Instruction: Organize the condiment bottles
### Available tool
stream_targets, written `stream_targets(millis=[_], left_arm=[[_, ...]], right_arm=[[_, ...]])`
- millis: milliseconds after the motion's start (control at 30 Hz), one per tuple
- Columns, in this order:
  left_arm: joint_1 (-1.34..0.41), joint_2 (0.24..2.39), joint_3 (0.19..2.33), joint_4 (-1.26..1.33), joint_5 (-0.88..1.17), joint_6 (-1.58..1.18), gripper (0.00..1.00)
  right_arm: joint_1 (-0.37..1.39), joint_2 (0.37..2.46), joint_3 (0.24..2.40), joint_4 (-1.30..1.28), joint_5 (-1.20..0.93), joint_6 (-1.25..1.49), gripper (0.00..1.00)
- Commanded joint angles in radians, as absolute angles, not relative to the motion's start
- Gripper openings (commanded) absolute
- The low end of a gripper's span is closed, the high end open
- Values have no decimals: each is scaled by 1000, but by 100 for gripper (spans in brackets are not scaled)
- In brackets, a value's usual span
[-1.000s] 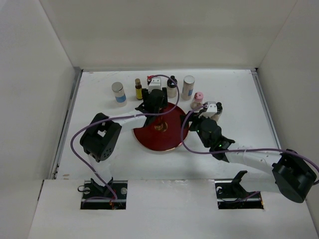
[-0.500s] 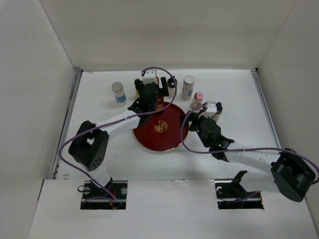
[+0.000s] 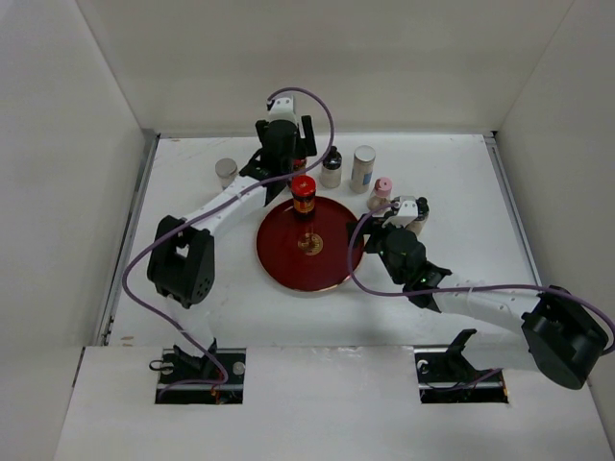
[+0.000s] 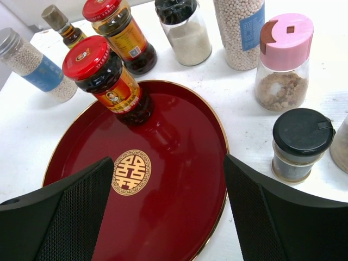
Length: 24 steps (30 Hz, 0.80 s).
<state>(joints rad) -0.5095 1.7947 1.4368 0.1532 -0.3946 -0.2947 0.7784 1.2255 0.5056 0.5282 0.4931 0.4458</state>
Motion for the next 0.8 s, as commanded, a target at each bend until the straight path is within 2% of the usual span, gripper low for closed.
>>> stream_targets(millis=[0,767], left_arm=[[-495,1856,1543,14,-305,-287,76],[-455,2098,1723,-12,-339,-256,77]], right_arm=[[774,1226,511,566,498,448,86],[774,1239,517,563,488,446,87]])
